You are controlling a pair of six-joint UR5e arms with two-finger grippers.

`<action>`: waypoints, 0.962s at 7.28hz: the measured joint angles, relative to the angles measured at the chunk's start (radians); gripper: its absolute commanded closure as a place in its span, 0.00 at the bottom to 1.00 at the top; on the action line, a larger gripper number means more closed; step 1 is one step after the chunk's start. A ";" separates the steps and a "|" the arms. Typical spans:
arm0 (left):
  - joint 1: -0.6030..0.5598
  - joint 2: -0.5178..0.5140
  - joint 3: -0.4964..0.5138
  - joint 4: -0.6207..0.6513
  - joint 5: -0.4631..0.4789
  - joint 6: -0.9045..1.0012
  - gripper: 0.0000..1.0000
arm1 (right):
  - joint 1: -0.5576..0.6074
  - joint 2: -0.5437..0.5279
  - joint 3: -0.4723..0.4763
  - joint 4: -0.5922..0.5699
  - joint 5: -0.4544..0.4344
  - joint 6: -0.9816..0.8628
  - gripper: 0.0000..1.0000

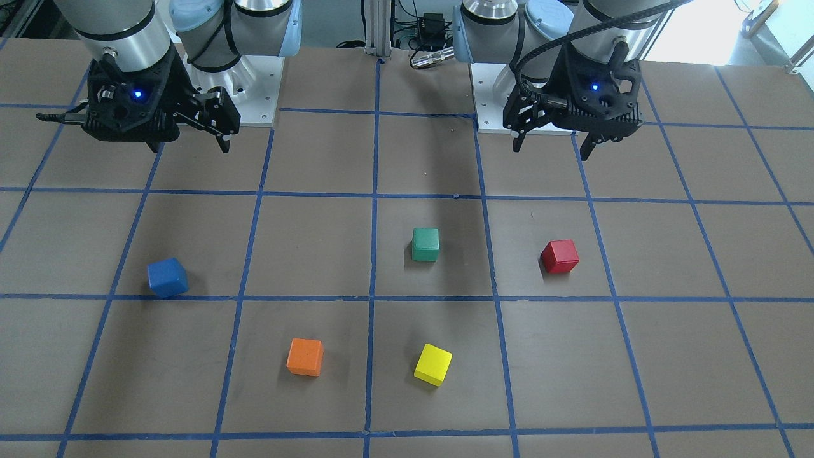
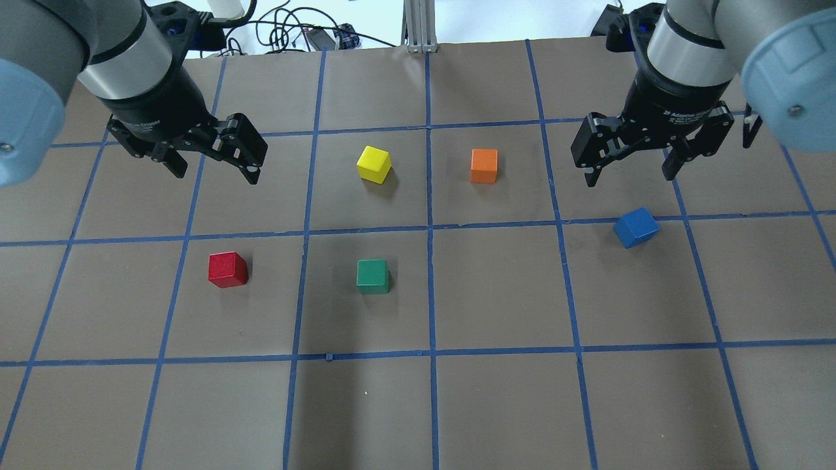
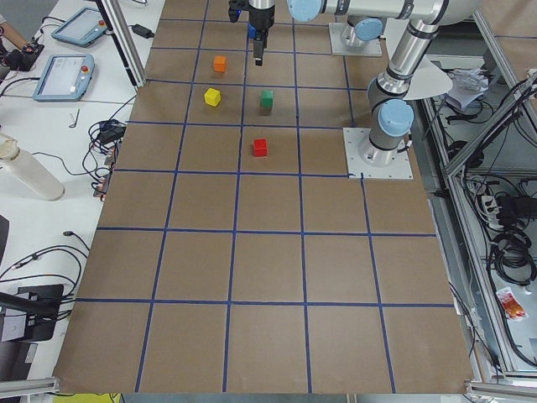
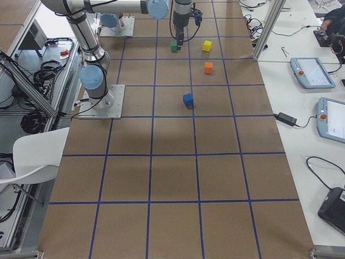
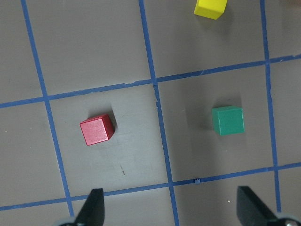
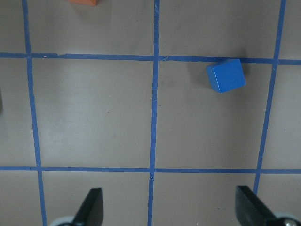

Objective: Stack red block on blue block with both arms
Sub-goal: 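Move the left gripper down toward the red cube nearest the robot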

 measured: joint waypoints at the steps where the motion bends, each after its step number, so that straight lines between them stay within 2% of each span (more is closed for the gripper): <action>1: 0.000 0.001 -0.002 0.000 0.001 0.000 0.00 | 0.000 0.000 0.000 0.000 0.009 0.000 0.00; 5: -0.004 0.007 -0.018 -0.006 0.004 0.003 0.00 | 0.000 0.003 0.002 -0.001 0.026 -0.004 0.00; 7: 0.042 -0.018 -0.071 0.015 0.034 0.014 0.00 | 0.000 0.003 0.003 -0.001 0.025 -0.007 0.00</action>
